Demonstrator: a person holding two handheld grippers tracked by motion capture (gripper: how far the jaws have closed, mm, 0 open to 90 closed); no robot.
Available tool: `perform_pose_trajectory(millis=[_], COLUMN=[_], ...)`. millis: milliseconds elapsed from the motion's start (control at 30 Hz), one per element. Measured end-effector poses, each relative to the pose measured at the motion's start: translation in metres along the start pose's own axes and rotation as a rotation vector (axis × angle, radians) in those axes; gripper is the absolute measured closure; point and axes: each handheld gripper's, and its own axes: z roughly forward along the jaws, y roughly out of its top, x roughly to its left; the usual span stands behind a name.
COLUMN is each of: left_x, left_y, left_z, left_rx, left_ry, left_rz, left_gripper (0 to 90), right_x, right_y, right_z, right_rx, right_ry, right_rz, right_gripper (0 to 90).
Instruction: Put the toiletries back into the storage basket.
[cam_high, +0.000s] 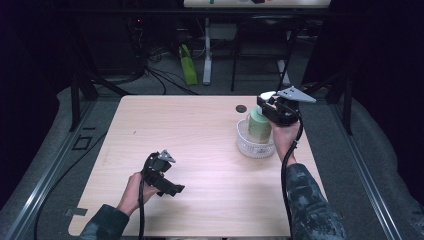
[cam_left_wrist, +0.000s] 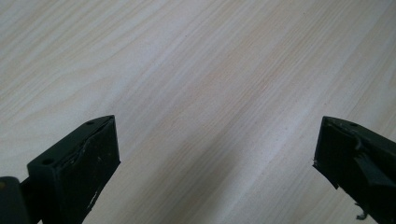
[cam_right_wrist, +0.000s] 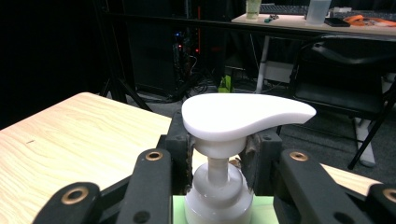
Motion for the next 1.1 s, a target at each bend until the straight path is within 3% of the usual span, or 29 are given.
perform_pose_trajectory(millis=[467, 1100], left_x=[-0.002, -0.001], left_y=[0.001, 0.001], left_z=[0.001, -0.001], left_rx=[0.006, -0.005], left_ry=[0.0, 0.011], left_rz=[0.007, 0.007], left_gripper=[0.0, 0.0], right_x=[-0.007, -0.002], right_y=[-0.009, -0.009], right_z=[-0.01, -0.012], right_rx=[-0.024, -0.034], right_ry=[0.014, -0.017], right_rz=[0.023, -0.011], right_gripper=[67.5, 66.4])
